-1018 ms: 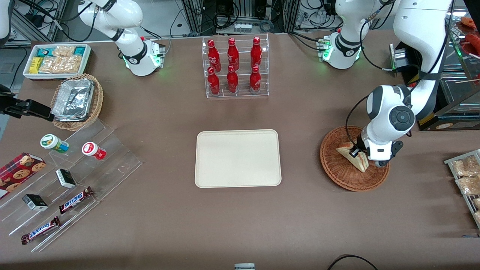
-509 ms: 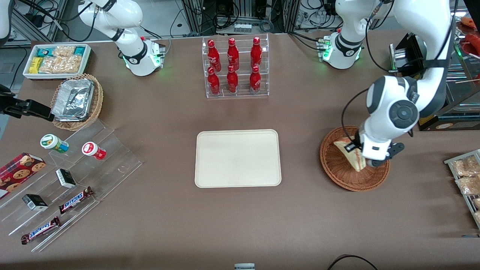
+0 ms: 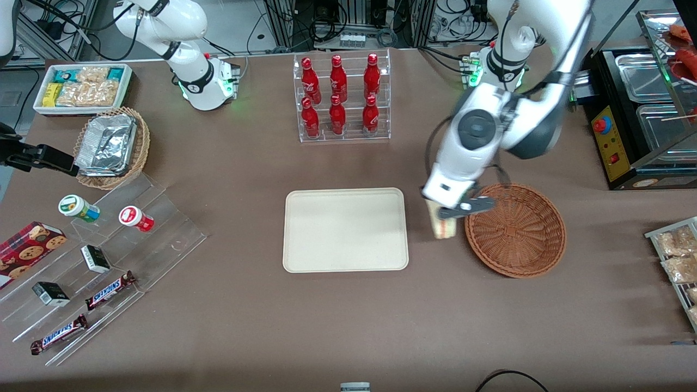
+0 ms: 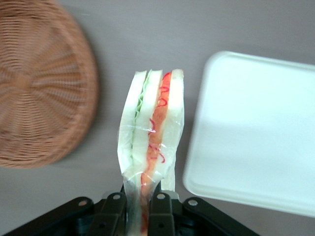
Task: Place sandwich from basket to tray
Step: 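Lift the sandwich with the left gripper and carry it over the tray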
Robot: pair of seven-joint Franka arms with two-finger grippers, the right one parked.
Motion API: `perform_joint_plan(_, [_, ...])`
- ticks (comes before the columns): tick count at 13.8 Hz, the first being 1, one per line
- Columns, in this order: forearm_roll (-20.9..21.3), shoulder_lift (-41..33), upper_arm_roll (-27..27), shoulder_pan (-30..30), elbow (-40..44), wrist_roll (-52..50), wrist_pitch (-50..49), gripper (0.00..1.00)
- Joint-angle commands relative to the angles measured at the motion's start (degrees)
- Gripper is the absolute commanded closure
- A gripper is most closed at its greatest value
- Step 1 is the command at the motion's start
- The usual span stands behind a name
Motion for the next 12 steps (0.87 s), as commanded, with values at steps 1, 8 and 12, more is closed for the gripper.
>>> perform_joint_plan(1, [1.1,7.6,0.8,-5.2,8.2,0.5,-0.4,1.00])
perform_joint_plan(8, [2.0,22.7,0.8,-11.3,20.1,-0.2,-0.4,1.00])
perform_joint_plan(12, [2.6,25.6,0.8,-11.5,20.8,0.1,-0.1,1.00])
